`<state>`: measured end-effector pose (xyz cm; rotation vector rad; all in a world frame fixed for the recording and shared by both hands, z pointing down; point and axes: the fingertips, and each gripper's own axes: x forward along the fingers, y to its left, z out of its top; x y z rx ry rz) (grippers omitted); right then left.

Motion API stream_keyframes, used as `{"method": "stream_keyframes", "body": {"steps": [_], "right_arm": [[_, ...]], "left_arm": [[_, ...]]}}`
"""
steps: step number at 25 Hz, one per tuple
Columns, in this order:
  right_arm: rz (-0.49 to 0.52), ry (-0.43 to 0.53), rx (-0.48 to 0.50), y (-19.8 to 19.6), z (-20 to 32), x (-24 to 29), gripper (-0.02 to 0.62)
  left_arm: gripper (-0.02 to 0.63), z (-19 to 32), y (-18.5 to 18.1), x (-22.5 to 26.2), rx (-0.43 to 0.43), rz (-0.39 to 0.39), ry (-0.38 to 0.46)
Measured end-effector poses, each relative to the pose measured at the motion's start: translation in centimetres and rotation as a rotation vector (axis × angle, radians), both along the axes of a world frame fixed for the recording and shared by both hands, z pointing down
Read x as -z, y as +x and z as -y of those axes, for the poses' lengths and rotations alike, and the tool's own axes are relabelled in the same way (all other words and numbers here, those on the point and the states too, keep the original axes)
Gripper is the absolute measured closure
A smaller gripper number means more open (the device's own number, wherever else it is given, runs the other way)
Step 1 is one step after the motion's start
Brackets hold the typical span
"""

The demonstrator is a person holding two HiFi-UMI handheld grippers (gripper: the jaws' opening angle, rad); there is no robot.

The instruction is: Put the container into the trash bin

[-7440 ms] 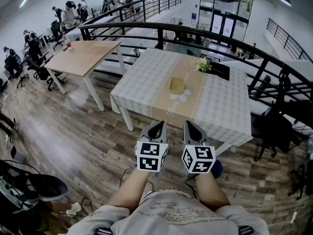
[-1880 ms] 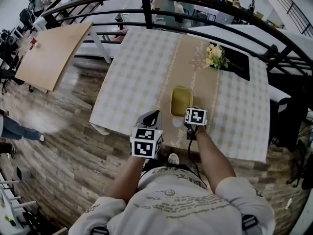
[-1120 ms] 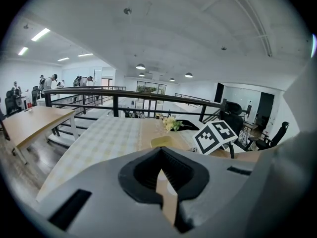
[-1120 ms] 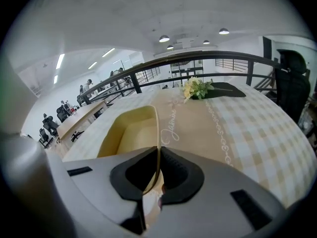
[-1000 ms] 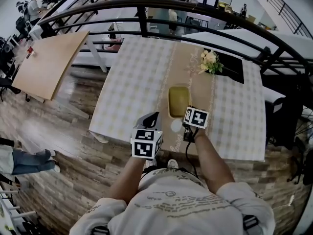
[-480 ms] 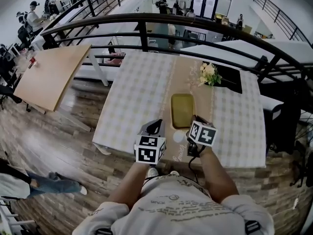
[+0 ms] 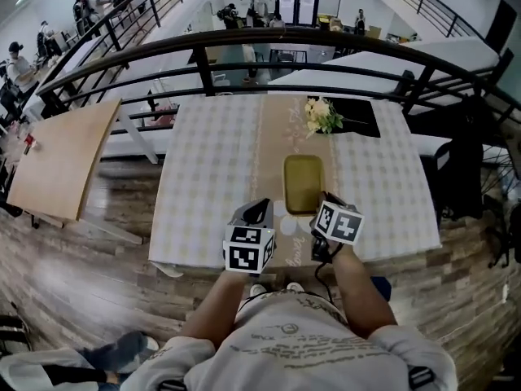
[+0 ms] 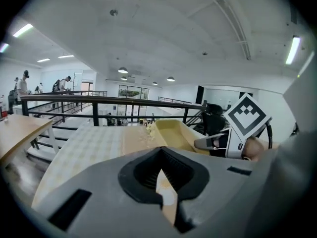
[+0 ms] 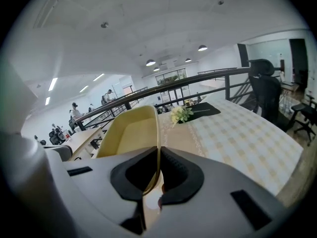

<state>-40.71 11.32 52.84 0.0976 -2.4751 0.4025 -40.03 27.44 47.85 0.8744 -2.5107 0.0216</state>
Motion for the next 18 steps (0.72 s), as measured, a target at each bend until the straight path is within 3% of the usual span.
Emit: {"method": "stream_keyframes", "body": {"steps": [5,10,18], "right_arm": [[0.007,-0.031,-0.179,3.5,4.4,0.3,0.578],[0.023,-0.02,-0.391,8.9,10.2,0.3,0.578],[0.027,-0.033,-0.753,22.3,19.7,0.3,0.578]], "left_arm": [[0.601,4.7,0.3,0.5,-0.154,0.014,0.037],[0.601,11.7,2.3,-0.2,-0.369,0.004,0.04],[0.601,24.1,11.2,-0.3,-0.74,-0.001,0.042]]}}
